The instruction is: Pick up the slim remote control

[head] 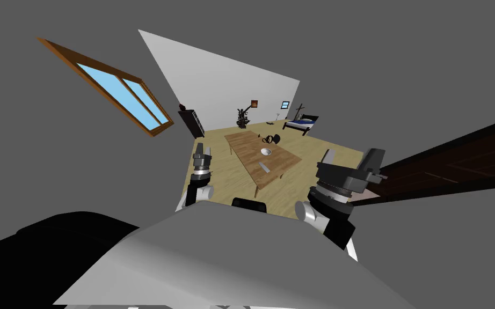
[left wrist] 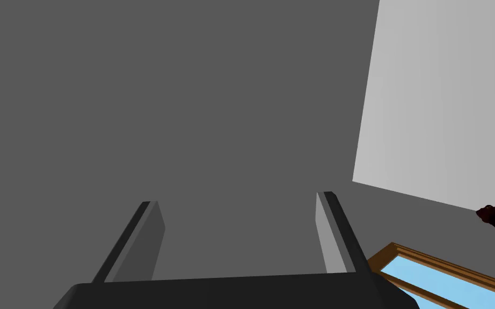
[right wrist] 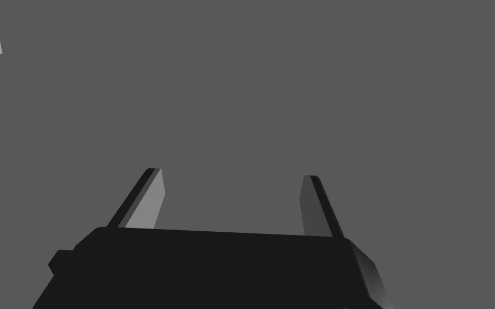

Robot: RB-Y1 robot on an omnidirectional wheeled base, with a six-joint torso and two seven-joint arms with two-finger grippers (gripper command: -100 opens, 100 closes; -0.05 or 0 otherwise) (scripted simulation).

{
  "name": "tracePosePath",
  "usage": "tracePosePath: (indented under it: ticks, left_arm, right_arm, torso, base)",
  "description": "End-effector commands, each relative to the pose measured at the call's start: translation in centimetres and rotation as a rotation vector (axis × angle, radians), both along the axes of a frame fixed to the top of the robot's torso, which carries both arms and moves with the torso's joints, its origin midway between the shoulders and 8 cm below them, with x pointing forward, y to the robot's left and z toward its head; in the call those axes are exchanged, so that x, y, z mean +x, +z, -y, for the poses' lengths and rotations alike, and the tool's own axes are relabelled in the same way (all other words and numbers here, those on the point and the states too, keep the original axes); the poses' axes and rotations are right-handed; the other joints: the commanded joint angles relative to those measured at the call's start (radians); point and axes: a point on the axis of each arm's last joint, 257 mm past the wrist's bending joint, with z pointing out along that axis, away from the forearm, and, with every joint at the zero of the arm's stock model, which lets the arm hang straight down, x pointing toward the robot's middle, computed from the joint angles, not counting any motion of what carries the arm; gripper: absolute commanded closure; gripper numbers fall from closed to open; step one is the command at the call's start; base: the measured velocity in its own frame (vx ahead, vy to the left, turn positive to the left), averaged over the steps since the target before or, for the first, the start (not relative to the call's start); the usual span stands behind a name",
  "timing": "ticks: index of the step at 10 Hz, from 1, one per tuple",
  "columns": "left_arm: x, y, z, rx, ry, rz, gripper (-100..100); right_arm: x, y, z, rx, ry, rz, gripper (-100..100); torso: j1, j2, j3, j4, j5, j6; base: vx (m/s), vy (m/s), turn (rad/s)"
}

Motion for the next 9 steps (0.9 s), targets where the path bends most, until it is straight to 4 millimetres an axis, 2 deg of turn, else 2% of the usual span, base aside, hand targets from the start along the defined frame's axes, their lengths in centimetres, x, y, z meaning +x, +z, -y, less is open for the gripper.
tracePosePath:
  ticks: [1,4,5,7,8,9]
  left_arm:
    - [0.0,0.0,0.0,0.000,0.000,0.000,0]
    - [0.0,0.0,0.0,0.000,0.000,0.000,0]
    - [0.0,0.0,0.0,0.000,0.000,0.000,0]
    - [0.0,0.0,0.0,0.000,0.000,0.000,0]
    - [0.0,0.0,0.0,0.000,0.000,0.000,0]
    - [0.0,0.0,0.0,0.000,0.000,0.000,0]
  right_arm:
    - [0.4,-0.4,-0.7,-0.034,0.022,-0.020,-100]
    - [1.7,-2.9,-2.2,-0.108,0.075,-0.097,-100]
    - [1.7,-2.9,-2.3,-0.115,0.079,-0.098,-100]
    - [2.9,-5.9,-3.5,-0.169,0.121,-0.179,-100]
    - [2.9,-5.9,-3.6,-0.174,0.123,-0.180,-100]
    - [3.4,-7.9,-4.2,-0.205,0.148,-0.231,-100]
  torso:
    - [0.000,0.000,0.000,0.000,0.000,0.000]
    - [0.001,0.005,0.003,0.001,0.000,0.000]
    - [0.002,0.007,0.004,0.001,0.000,0.000]
    - [0.002,0.005,0.003,0.001,0.000,0.000]
    - [0.002,0.007,0.004,0.001,0.000,0.000]
    - [0.001,0.006,0.003,0.001,0.000,0.000]
  base:
    - [-0.029,0.008,0.040]
    - [-0.083,0.022,0.064]
    - [-0.084,0.035,0.022]
    - [-0.089,0.030,0.075]
    - [-0.081,0.021,0.046]
    - [-0.080,0.026,0.091]
